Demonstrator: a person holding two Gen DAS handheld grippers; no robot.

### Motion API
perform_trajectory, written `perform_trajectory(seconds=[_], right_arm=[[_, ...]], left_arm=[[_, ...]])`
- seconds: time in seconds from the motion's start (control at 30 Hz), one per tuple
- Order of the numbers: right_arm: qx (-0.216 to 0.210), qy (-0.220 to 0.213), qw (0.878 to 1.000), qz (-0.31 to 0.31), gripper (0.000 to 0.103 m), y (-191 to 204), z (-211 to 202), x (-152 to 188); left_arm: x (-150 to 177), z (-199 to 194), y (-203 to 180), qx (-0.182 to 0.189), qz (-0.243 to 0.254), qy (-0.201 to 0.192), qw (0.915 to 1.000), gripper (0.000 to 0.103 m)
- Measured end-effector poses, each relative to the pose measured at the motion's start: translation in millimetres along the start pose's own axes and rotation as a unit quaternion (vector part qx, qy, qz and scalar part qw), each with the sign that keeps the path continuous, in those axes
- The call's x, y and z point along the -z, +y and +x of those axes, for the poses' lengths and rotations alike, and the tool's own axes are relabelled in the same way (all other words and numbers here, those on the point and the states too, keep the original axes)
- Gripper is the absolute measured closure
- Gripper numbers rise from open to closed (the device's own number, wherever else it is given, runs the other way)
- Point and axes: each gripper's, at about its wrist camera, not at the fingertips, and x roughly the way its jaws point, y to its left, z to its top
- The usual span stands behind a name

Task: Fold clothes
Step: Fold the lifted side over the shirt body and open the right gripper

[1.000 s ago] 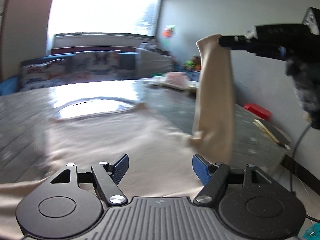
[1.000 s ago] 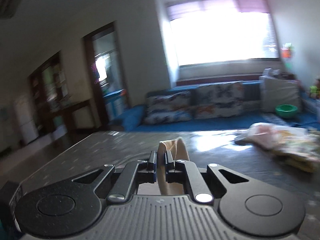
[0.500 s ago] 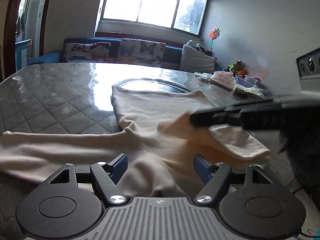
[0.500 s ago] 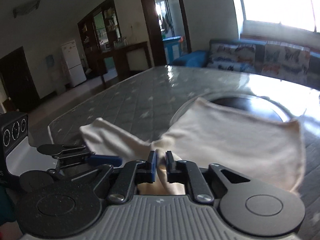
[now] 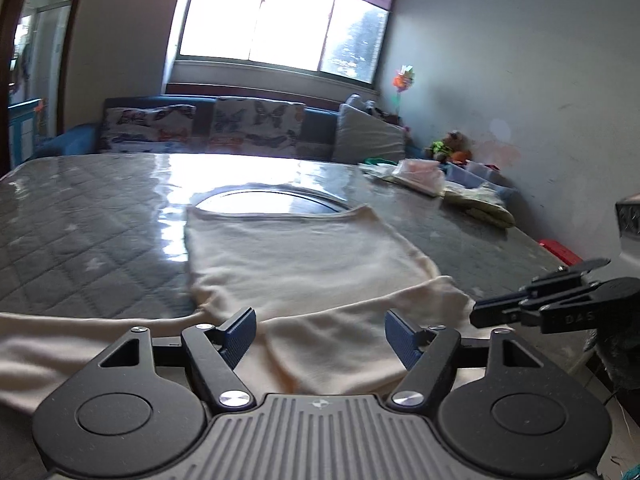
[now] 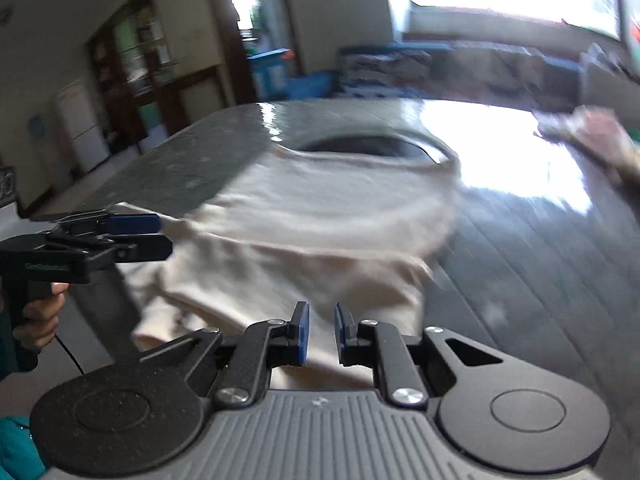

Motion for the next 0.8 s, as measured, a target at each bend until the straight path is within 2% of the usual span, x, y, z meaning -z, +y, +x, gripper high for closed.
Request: perform_trajectory(seconds=[0.13,0.33,0.43,0.6,0.8], right_arm=[[0.015,0.021,1.000,0.006,0.090,-13,3,13],[0.021,-0.029,0.999,-0.016,0.090,-15,-3,-13],[0.031,-0.040,0.998,-0.034,0.090,-14,16,-24],[0.056,-0.016,0.998,-0.034,0.092,-23,46,-20],[0.053,-0.033,0.997,-0.051,0.090,-11,37,-22]], left_arm=[[-1,18,-10,0.013,0.007,0.016,0.9998,0.047],[0,36,-8,0.004,0.003,0.034,0.9994,0.047],[3,42,-3,-0.008,-0.008,0.044,0.9989,0.047],[6,43,5,-0.016,-0.015,0.046,0.9987,0.047],[5,41,3,-0.017,-0.015,0.040,0.9989,0.047]])
